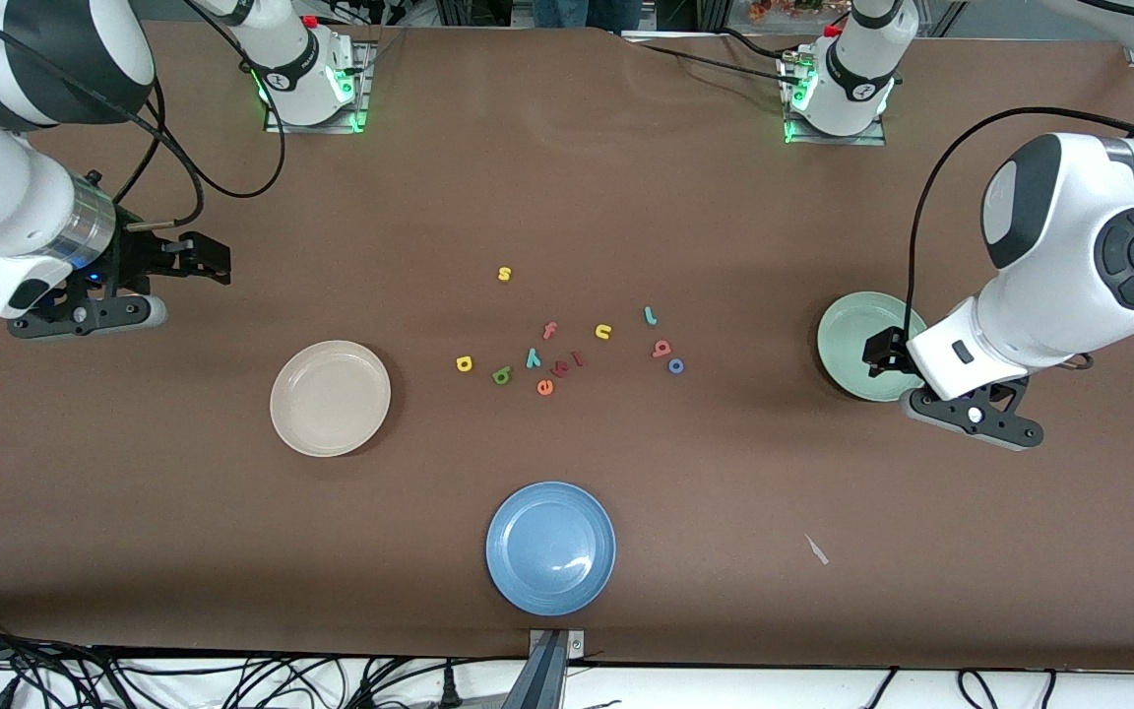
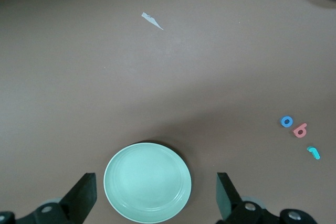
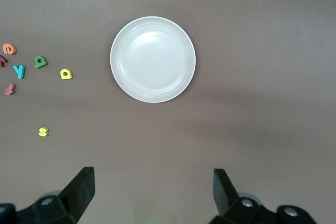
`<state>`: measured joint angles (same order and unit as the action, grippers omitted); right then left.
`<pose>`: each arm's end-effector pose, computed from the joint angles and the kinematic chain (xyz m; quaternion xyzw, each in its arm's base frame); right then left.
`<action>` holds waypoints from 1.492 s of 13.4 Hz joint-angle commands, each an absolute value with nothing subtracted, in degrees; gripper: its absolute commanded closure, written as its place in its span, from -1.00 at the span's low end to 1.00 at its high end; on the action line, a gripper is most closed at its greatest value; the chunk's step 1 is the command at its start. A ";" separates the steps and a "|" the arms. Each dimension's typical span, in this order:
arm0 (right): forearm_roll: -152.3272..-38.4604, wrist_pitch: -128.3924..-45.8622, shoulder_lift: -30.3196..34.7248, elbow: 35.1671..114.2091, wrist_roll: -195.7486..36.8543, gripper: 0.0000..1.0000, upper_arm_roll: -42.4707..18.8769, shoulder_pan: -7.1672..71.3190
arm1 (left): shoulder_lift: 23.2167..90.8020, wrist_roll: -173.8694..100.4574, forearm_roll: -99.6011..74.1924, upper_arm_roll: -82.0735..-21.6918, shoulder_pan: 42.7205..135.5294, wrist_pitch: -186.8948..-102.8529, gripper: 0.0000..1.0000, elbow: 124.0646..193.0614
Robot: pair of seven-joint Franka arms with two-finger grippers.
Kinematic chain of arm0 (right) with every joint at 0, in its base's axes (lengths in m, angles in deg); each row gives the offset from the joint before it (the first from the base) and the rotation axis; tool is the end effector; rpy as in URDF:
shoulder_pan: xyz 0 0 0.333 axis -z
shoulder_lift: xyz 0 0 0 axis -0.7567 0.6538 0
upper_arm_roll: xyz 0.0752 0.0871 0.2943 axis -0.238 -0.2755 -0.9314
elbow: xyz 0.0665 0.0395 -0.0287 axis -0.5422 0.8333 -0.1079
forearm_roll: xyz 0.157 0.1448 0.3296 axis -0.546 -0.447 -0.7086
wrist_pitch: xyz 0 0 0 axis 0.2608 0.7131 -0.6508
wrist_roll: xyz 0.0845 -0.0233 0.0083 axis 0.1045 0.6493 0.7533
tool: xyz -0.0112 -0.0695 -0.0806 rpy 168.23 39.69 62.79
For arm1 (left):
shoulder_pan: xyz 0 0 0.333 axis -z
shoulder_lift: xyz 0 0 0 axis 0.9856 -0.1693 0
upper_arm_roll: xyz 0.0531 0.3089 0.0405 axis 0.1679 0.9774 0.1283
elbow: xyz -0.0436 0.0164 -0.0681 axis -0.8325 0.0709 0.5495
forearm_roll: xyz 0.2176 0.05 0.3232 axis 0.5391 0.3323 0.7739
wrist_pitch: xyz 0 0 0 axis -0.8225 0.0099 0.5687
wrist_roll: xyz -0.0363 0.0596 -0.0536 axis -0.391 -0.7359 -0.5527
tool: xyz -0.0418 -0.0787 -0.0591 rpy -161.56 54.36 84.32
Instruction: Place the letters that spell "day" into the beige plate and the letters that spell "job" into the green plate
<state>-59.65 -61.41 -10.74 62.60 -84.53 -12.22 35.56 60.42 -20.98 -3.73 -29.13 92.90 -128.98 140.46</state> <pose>0.5957 0.0966 0.5441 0.9951 0.0739 -0.0662 0.0028 0.6634 -0.1031 0.4738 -0.9877 0.1538 0.0226 0.0146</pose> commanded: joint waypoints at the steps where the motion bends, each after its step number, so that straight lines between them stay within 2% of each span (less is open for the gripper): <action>1: -59.51 -60.80 -10.63 61.36 -84.66 -1.00 -12.24 35.90 | 60.13 -20.68 -4.86 -28.72 92.73 -128.43 -1.00 139.53; 6: -59.86 -60.63 -10.01 61.10 -84.74 -1.00 -12.41 35.64 | 60.31 -20.15 -4.77 -28.64 92.73 -128.52 -1.00 139.53; 13: -59.87 -60.10 -10.63 60.04 -84.21 -1.00 -11.19 35.99 | 60.75 -19.62 -8.62 -28.81 86.50 -128.35 -1.00 139.62; 20: -59.95 -60.63 -11.16 60.48 -84.22 -1.00 -11.45 35.73 | 60.48 -13.73 -8.19 -28.64 85.26 -128.26 -1.00 140.59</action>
